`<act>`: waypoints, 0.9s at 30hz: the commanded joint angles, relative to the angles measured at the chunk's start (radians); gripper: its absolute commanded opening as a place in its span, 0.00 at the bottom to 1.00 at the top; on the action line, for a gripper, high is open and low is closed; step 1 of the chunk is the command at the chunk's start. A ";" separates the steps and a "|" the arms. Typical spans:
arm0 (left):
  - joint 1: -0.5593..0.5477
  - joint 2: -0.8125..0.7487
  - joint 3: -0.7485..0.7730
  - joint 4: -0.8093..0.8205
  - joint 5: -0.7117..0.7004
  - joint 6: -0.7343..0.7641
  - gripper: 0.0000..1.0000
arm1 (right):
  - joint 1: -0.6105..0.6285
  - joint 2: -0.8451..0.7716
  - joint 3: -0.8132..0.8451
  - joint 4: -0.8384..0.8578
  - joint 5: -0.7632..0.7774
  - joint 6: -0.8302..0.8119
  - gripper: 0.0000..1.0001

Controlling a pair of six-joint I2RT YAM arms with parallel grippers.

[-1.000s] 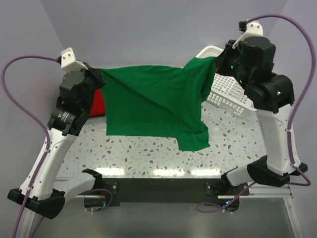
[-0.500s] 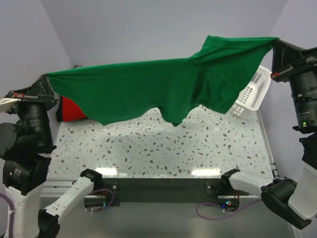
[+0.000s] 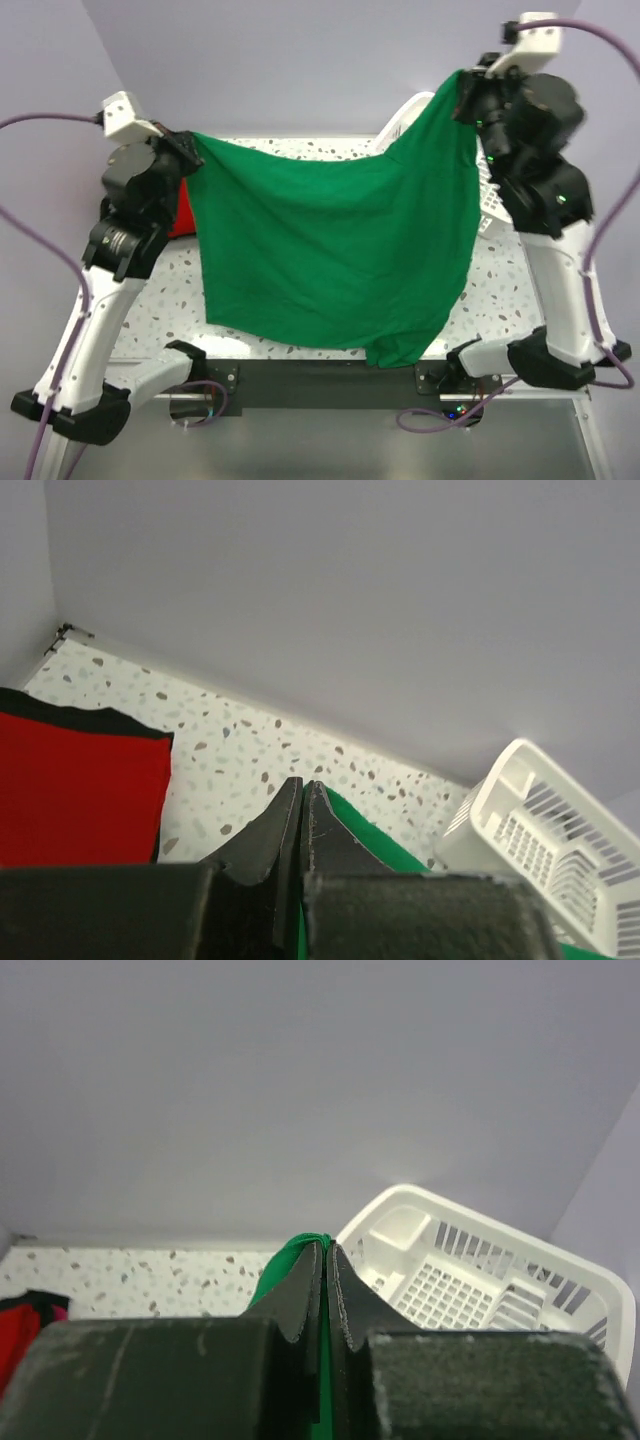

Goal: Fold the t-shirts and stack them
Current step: Flatten the tshirt out

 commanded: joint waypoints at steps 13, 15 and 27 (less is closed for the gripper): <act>0.006 0.017 0.051 0.085 0.083 0.029 0.00 | -0.010 0.056 0.047 0.103 0.001 -0.020 0.00; 0.006 -0.031 0.043 0.088 0.085 0.016 0.00 | -0.010 0.021 0.047 0.117 0.001 -0.026 0.00; 0.006 -0.238 0.111 -0.058 0.016 -0.020 0.00 | -0.012 -0.143 0.111 0.154 0.006 -0.138 0.00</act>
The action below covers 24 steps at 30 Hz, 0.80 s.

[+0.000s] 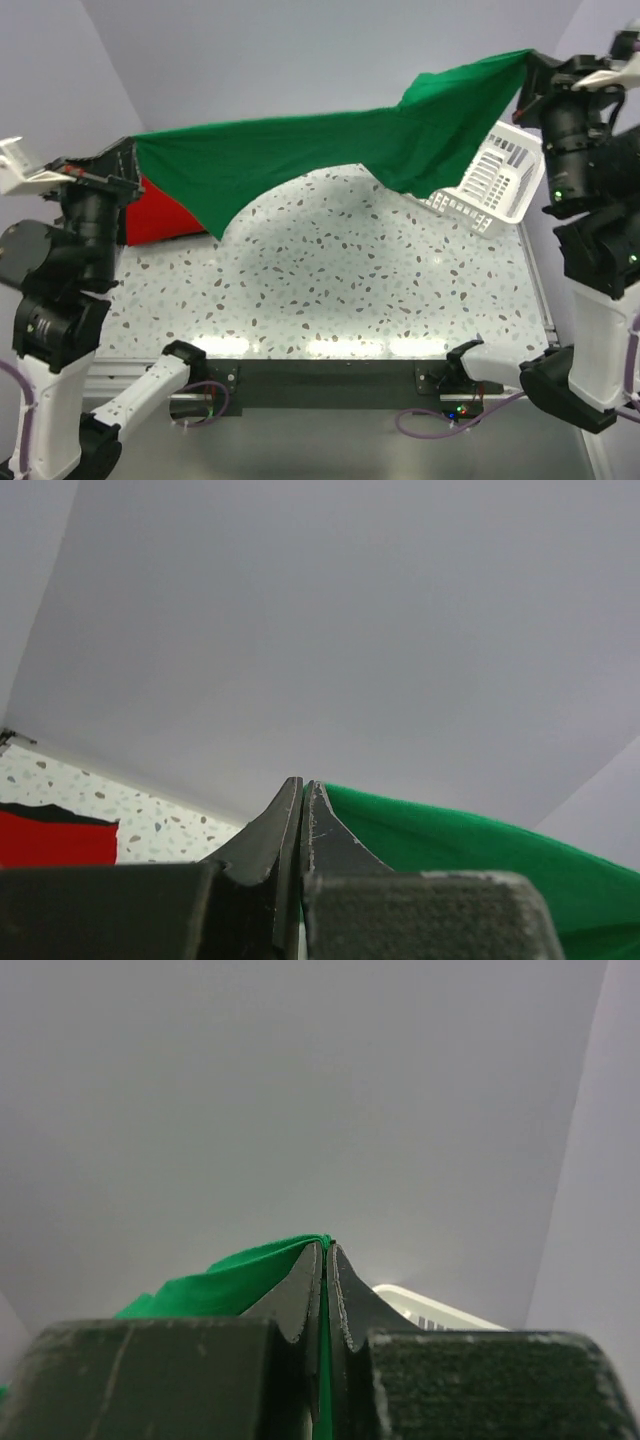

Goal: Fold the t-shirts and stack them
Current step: Flatten the tshirt out

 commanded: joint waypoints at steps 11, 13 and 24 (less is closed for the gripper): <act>0.006 0.013 0.131 -0.129 -0.051 -0.013 0.00 | -0.006 0.021 0.157 0.068 0.030 -0.105 0.00; 0.004 0.033 0.086 -0.120 -0.054 -0.002 0.00 | -0.004 0.039 0.098 0.093 0.048 -0.123 0.00; 0.006 0.256 -0.367 0.285 -0.096 0.125 0.00 | -0.108 0.306 -0.236 0.281 -0.027 -0.149 0.00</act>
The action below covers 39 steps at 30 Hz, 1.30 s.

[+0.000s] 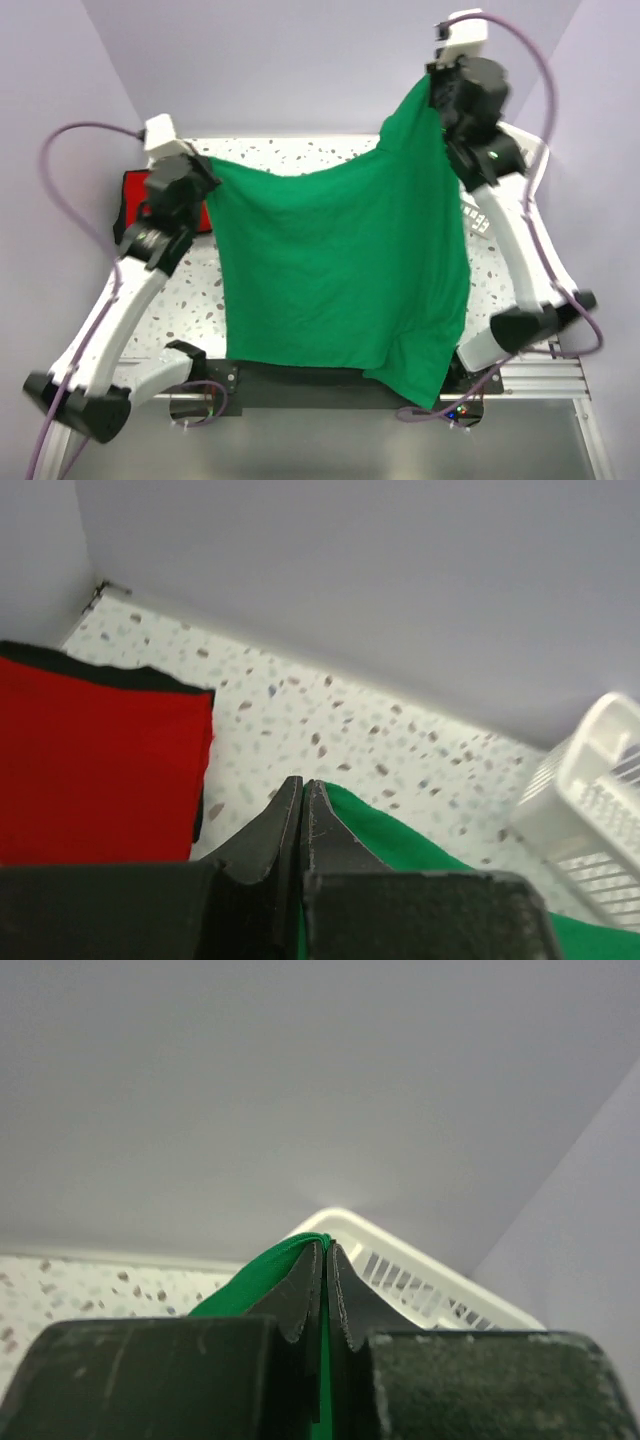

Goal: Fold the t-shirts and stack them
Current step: Flatten the tshirt out

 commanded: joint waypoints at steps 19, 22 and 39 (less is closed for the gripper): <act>0.093 0.624 0.223 0.114 0.097 0.098 0.93 | -0.149 0.351 0.141 -0.089 -0.174 0.199 0.99; 0.061 0.535 0.061 0.077 0.153 -0.002 0.93 | -0.113 0.197 -0.058 -0.097 -0.223 0.244 0.99; -0.077 0.725 -0.237 0.111 0.578 -0.099 0.97 | -0.020 0.022 -0.813 -0.130 -0.450 0.563 0.99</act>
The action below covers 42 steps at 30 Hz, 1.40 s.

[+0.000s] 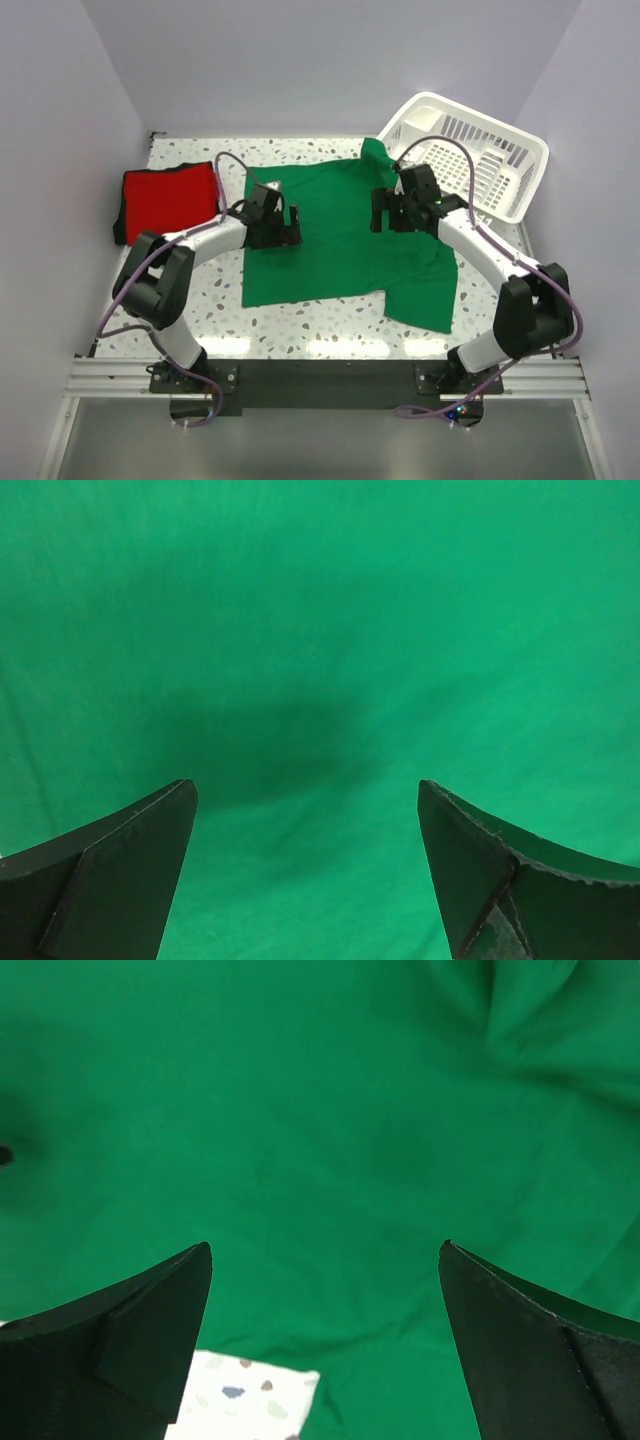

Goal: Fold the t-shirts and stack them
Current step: Flatten the tshirt out

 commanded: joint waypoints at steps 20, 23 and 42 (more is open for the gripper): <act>0.121 0.148 -0.055 -0.038 -0.039 0.132 0.97 | 0.068 0.373 -0.031 0.041 -0.171 0.146 0.99; 0.134 0.163 -0.022 -0.063 -0.088 0.161 0.98 | 0.102 0.386 -0.024 0.041 -0.194 0.155 0.99; 0.146 -0.335 -0.139 -0.219 -0.306 0.080 0.92 | 0.143 0.258 0.154 -0.113 -0.099 0.212 0.99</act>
